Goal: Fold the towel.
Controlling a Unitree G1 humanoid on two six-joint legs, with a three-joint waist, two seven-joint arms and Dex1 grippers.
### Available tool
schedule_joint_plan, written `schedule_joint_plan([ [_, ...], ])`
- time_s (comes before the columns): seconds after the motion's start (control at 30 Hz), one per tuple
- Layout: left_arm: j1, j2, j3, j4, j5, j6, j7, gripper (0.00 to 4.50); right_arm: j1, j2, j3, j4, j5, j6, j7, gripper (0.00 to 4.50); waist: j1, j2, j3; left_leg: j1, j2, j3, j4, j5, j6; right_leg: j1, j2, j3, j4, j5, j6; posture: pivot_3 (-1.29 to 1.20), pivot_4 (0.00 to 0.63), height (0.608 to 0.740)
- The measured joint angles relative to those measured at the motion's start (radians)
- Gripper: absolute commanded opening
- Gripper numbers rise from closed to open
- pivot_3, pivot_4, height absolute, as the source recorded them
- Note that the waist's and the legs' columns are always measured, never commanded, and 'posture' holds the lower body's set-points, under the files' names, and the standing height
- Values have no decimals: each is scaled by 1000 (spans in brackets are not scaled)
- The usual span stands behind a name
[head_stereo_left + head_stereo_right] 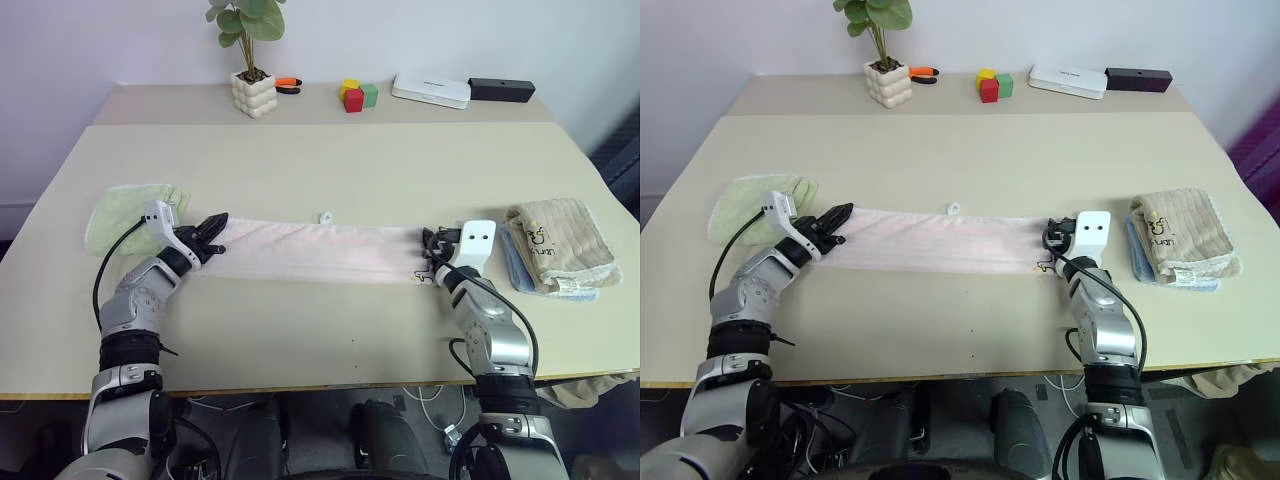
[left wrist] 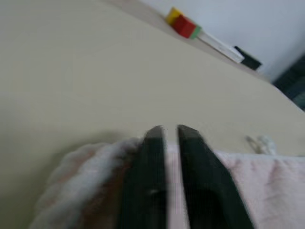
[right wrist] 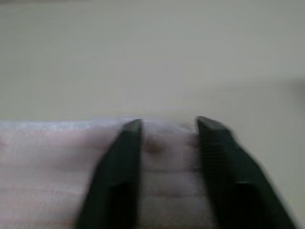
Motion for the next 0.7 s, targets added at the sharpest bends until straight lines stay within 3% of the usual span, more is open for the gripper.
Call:
schedule_joint_plan([
  [0.07,10,6,-34,-28,16,-16,-35,2882,1,1,-29,-68,55,61,-3,4439,0,0,0,0,0,0,0,0,0,0,0,0,0,0,0,0,150,735],
  [0.17,13,19,-75,-77,36,-47,-92,4300,2,24,-139,-159,224,200,-43,4500,2,0,0,0,0,0,0,0,0,0,0,0,0,0,0,0,150,735],
  [0.33,5,82,-104,-151,26,-74,-247,4410,68,28,-311,-330,541,429,-149,4500,-1,0,0,0,0,0,-1,0,0,0,0,0,-1,0,0,0,150,735],
  [0.43,6,151,-120,-161,-5,-79,-435,4410,176,45,-365,-437,745,525,-232,4500,-2,0,0,0,1,0,-2,0,0,-1,0,0,-1,0,-1,0,150,735],
  [0.7,-25,258,-120,-139,-85,-14,-732,4410,318,79,-385,-507,1034,537,-449,4500,-2,0,0,-1,0,-1,-2,-1,1,-1,0,0,-2,0,-1,0,150,735],
])
